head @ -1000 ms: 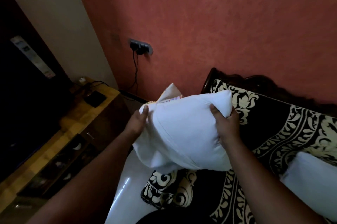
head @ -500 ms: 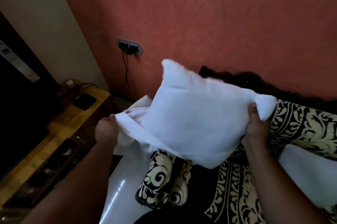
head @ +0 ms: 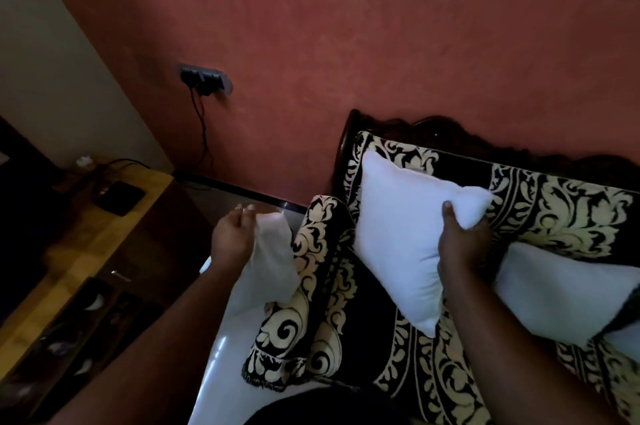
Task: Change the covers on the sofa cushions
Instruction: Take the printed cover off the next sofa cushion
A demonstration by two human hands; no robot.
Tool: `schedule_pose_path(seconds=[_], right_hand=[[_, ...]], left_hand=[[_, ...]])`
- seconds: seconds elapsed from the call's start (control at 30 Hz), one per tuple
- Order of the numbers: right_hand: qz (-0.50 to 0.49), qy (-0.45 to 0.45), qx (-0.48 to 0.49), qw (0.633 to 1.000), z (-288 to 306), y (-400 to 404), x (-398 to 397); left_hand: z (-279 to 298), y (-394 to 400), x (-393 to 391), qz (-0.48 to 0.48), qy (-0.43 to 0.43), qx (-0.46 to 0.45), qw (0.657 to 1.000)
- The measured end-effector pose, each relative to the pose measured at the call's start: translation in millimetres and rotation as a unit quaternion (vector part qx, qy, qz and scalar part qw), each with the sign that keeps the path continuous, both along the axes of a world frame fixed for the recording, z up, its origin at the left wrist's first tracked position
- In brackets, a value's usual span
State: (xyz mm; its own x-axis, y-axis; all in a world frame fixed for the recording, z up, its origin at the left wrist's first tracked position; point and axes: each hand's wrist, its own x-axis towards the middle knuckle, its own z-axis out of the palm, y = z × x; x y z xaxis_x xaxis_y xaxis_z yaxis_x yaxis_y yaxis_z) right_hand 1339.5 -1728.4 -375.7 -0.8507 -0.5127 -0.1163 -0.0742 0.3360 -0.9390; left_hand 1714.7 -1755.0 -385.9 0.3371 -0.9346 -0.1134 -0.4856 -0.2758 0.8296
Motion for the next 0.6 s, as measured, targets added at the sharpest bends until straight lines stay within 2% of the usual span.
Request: schedule_pose_path(seconds=[0.07,0.23,0.5,0.6], right_hand=[[0.017,0.033,0.053,0.998,-18.6,3.6,-6.9],[0.021,0.006,0.102,0.995,-72.5,-4.1,-31.5],[0.036,-0.135,0.165,0.976,-160.1,-48.7,-58.2],[0.018,-0.179,0.158,0.971,-182.8,-74.2,-60.9]], left_hand=[[-6.5,-1.8,-14.3,-0.024,0.019,0.016,0.999],[-17.8,-5.9,-62.0,-0.086,0.043,0.031,0.995],[-58.1,-37.3,-106.7,-0.156,0.003,0.079,0.985],[-76.5,-49.8,-117.8,-0.173,-0.012,0.096,0.98]])
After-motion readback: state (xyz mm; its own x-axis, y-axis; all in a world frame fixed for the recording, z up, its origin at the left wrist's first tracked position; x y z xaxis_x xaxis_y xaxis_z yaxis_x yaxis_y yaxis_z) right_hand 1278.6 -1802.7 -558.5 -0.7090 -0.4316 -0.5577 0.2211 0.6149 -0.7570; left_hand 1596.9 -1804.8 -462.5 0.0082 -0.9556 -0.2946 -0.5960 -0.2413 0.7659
